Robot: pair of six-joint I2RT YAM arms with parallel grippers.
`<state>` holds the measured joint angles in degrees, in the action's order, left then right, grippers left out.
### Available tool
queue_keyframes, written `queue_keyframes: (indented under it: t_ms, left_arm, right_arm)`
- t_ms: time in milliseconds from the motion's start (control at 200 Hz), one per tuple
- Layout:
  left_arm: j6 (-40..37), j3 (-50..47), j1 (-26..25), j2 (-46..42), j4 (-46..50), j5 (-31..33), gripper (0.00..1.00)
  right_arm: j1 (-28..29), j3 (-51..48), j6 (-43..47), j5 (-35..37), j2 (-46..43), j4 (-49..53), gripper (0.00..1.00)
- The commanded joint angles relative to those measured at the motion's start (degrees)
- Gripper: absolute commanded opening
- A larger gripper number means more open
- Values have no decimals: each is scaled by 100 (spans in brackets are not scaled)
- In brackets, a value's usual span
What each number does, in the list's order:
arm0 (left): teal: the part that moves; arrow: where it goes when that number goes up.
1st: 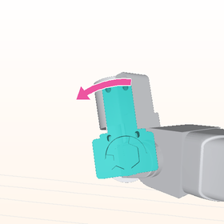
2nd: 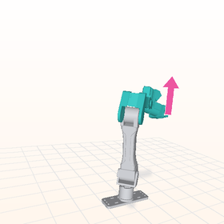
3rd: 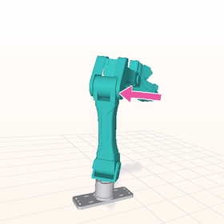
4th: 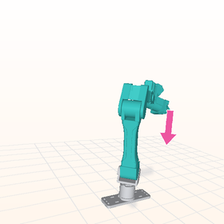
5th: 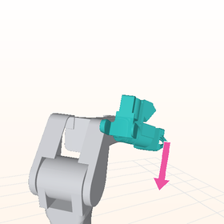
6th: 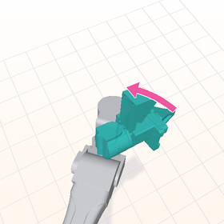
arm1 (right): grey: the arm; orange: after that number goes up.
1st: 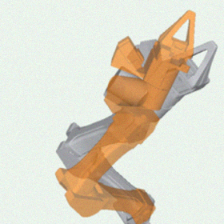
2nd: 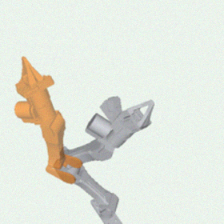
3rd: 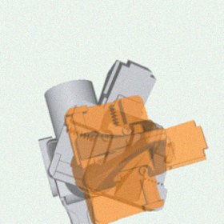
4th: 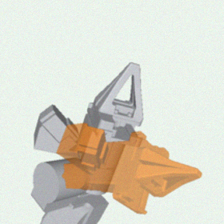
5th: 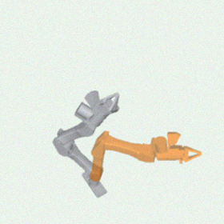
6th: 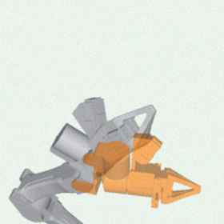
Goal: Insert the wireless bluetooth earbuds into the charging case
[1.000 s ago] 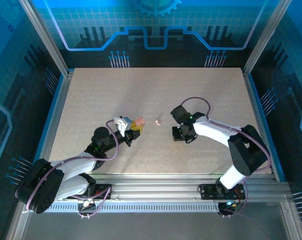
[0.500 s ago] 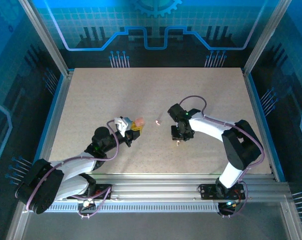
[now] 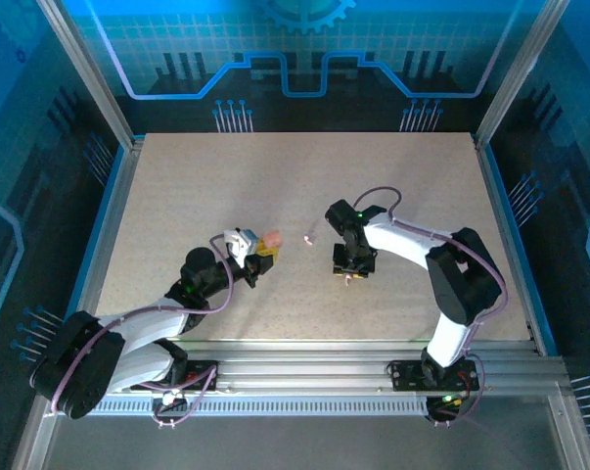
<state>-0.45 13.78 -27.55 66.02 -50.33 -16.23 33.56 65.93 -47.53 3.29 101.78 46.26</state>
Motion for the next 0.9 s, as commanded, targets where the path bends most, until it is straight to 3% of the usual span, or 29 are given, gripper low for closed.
queue_keyframes:
  t_ms: [0,895]
  left_arm:
    - [-181,176,-22,-133,84,84,18]
    - [-254,319,-15,-179,435,23,19]
  right_arm:
    - [-69,217,-238,-96,244,269,40]
    - [-223,220,-112,-18,642,112,31]
